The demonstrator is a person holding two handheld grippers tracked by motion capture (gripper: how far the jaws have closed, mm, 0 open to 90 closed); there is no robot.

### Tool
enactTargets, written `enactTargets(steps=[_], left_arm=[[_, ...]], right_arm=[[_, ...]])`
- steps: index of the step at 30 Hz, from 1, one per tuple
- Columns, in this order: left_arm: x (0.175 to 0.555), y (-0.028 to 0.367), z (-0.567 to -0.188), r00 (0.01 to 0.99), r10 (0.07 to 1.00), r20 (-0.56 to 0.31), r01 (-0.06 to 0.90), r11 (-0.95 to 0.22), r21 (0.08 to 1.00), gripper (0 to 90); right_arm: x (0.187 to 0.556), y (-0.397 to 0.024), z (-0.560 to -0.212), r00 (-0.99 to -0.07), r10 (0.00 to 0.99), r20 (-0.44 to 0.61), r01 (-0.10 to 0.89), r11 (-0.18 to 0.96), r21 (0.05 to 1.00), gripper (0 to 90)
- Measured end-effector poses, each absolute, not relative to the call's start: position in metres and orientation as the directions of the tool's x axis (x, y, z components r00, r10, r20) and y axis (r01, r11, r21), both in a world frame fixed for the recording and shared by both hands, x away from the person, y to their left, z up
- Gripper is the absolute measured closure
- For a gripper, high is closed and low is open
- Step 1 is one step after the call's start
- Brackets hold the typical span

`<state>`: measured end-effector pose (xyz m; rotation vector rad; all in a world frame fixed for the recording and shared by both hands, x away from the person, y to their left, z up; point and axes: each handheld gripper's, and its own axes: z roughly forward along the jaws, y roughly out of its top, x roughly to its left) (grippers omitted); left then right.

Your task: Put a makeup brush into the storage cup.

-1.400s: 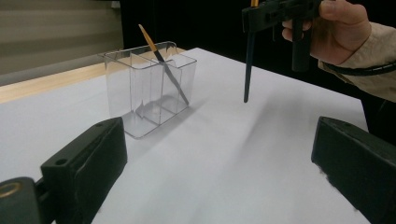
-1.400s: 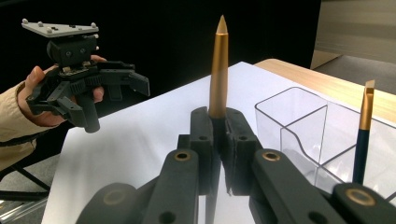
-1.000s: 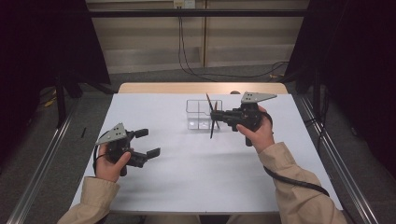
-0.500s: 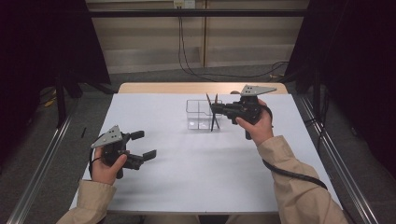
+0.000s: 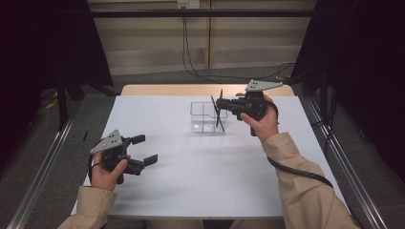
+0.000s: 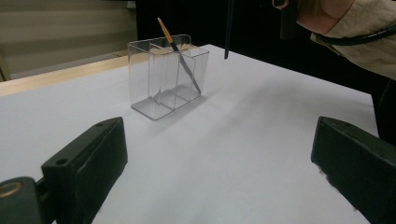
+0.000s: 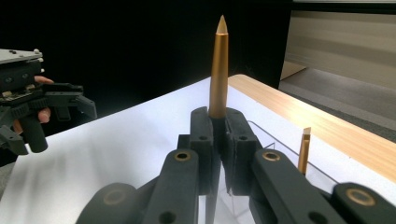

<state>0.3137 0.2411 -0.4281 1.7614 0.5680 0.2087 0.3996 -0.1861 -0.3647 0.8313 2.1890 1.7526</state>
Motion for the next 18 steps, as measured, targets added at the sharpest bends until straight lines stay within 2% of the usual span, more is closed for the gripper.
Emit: enactTargets(steps=[18], left_arm=[[0.313,0.242,-0.428,0.864,0.478,-0.160,0.265,-0.160,0.951,3.6]], right_arm=[[0.412,-0.189,-0.355,-0.797,0.585,0.151,0.269,0.120,0.955,84.0]])
